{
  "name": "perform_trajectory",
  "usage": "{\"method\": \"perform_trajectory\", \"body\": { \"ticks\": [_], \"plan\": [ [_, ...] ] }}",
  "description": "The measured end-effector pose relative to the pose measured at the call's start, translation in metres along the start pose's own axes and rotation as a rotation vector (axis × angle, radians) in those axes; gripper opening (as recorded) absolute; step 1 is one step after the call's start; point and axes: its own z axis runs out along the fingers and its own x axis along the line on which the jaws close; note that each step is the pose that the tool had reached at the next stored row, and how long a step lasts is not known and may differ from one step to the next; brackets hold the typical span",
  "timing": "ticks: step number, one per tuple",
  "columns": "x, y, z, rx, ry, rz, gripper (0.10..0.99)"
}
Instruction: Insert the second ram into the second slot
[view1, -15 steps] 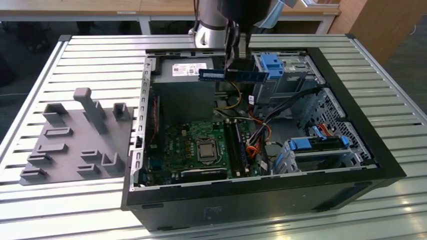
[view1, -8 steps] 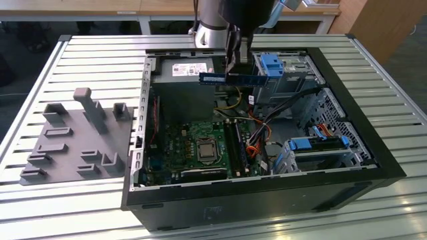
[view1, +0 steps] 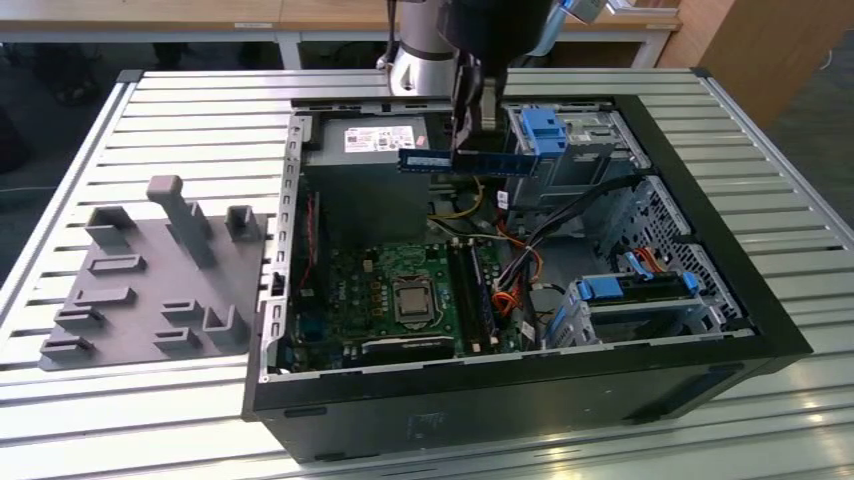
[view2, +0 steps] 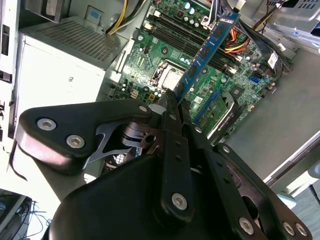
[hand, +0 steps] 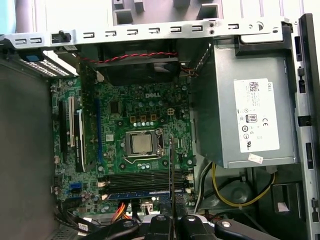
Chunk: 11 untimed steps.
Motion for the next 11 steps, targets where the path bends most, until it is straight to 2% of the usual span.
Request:
{"method": "perform_trajectory", "body": {
  "ticks": [11],
  "plan": [
    [0.0032, -0.0003, 0.0002, 0.0, 0.0, 0.0, 0.137]
  ]
}}
